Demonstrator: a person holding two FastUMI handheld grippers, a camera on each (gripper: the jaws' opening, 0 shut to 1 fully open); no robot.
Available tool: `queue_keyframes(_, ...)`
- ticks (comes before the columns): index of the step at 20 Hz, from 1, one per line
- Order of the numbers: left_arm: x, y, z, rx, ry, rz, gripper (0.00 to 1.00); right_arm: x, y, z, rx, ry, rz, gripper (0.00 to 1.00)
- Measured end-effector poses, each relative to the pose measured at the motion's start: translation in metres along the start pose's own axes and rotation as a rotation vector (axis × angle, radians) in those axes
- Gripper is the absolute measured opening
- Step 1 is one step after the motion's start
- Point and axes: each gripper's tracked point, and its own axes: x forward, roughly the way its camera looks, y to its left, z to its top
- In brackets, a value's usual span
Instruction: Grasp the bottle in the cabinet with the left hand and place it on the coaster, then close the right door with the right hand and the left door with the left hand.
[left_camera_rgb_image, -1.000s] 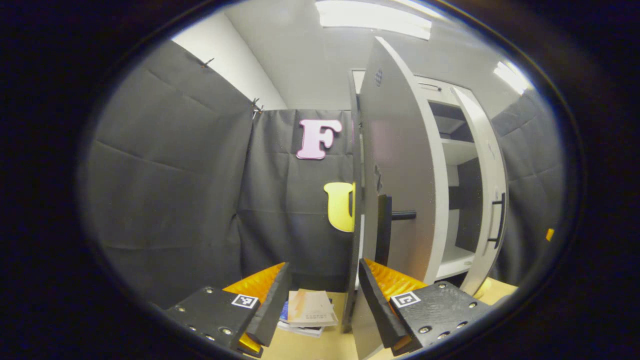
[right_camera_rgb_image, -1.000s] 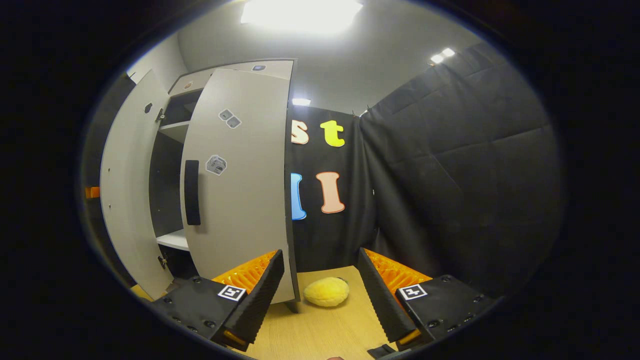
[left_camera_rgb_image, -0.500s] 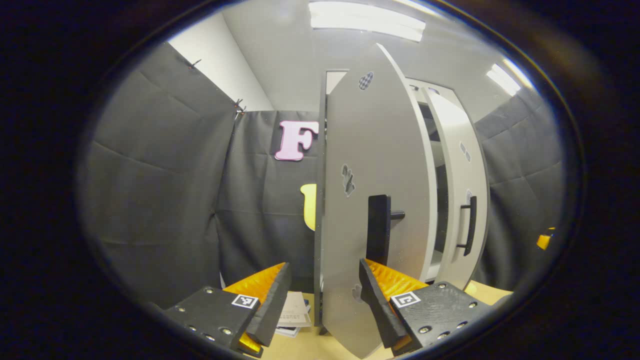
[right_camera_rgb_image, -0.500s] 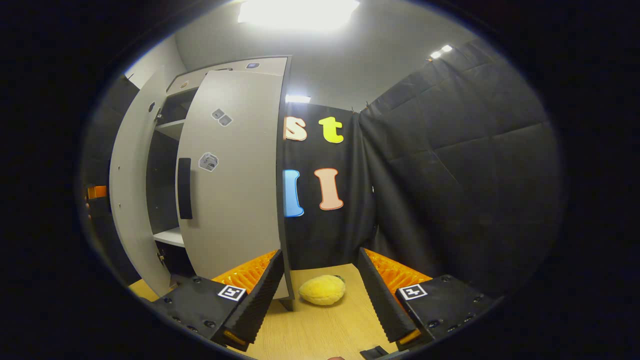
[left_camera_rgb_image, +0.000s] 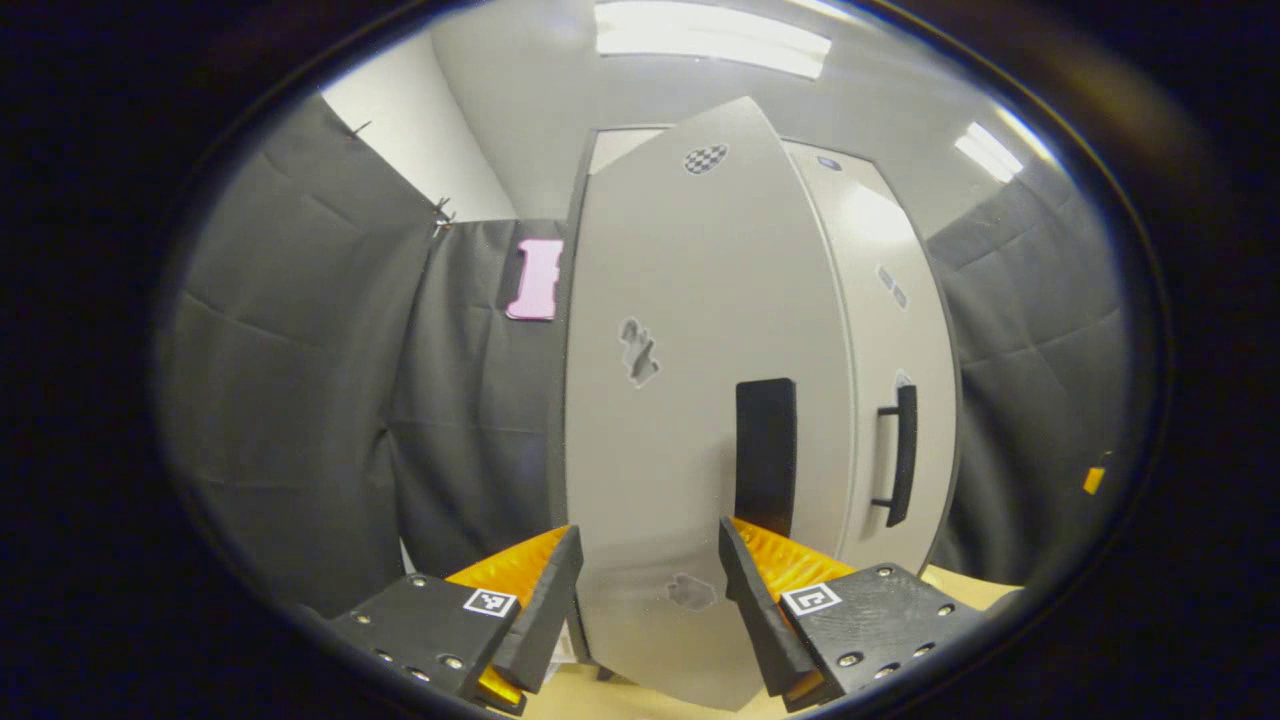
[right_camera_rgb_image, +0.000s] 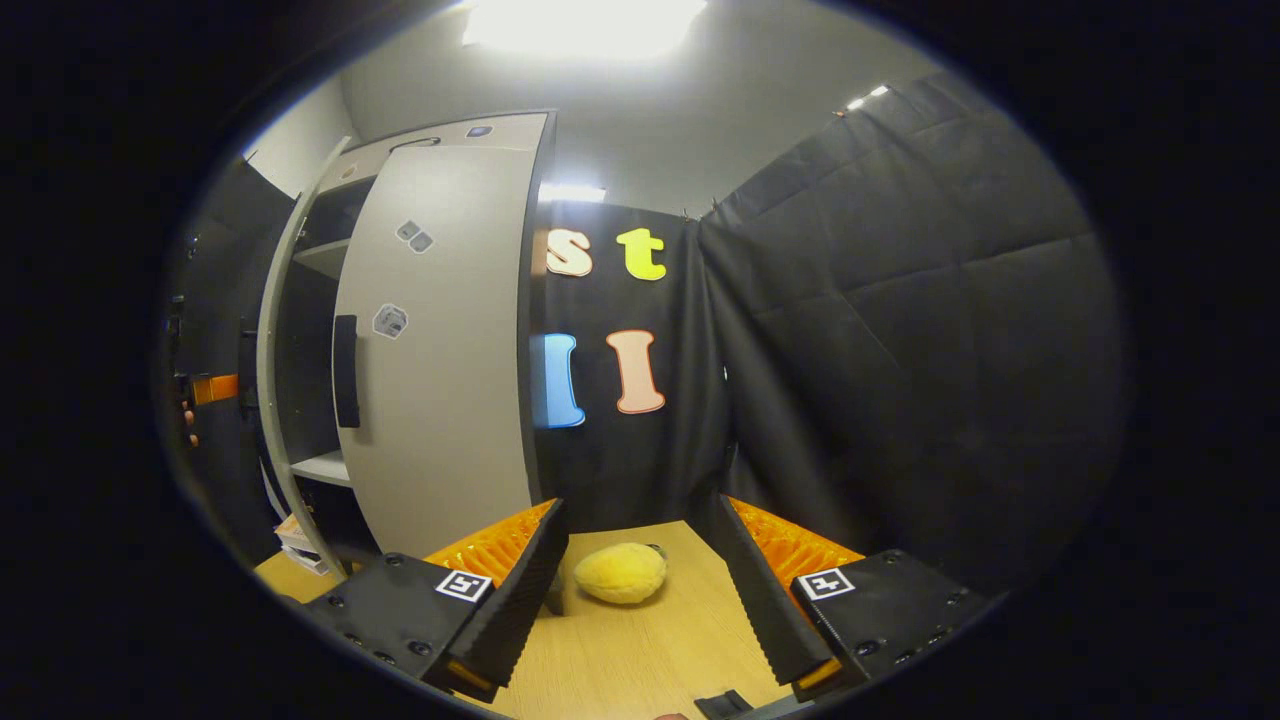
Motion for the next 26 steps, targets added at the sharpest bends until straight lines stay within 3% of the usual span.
queue_keyframes(6, -0.001, -0.015, 0.006, 0.069, -0.021, 0.032, 0.87, -0.009, -0.009, -0.001, -0.004, -0.003, 0.016, 0.95)
queue_keyframes(7, -0.005, -0.015, 0.007, 0.067, -0.020, 0.037, 0.74, -0.009, -0.009, 0.000, 0.000, -0.002, 0.025, 0.95)
queue_keyframes(9, -0.016, -0.011, 0.014, 0.075, -0.025, 0.051, 0.87, -0.010, -0.008, 0.002, 0.013, -0.004, 0.047, 0.95)
queue_keyframes(10, -0.023, -0.010, 0.018, 0.084, -0.031, 0.058, 0.87, -0.009, -0.005, 0.003, 0.023, -0.004, 0.066, 0.95)
queue_keyframes(11, -0.032, -0.008, 0.022, 0.095, -0.033, 0.066, 0.81, -0.009, -0.001, 0.005, 0.031, -0.003, 0.085, 0.95)
queue_keyframes(12, -0.044, -0.005, 0.023, 0.107, -0.032, 0.073, 0.86, -0.007, 0.003, 0.007, 0.040, -0.002, 0.110, 0.95)
queue_keyframes(16, -0.090, 0.007, 0.025, 0.136, -0.026, 0.111, 0.81, -0.015, 0.019, 0.015, 0.043, -0.019, 0.184, 0.95)
queue_keyframes(20, -0.126, 0.028, 0.020, 0.135, -0.009, 0.132, 0.85, -0.030, 0.043, 0.025, 0.038, -0.039, 0.229, 0.95)
queue_keyframes(26, -0.167, 0.060, 0.014, 0.135, 0.004, 0.144, 0.81, -0.050, 0.075, 0.045, 0.029, -0.064, 0.264, 0.95)
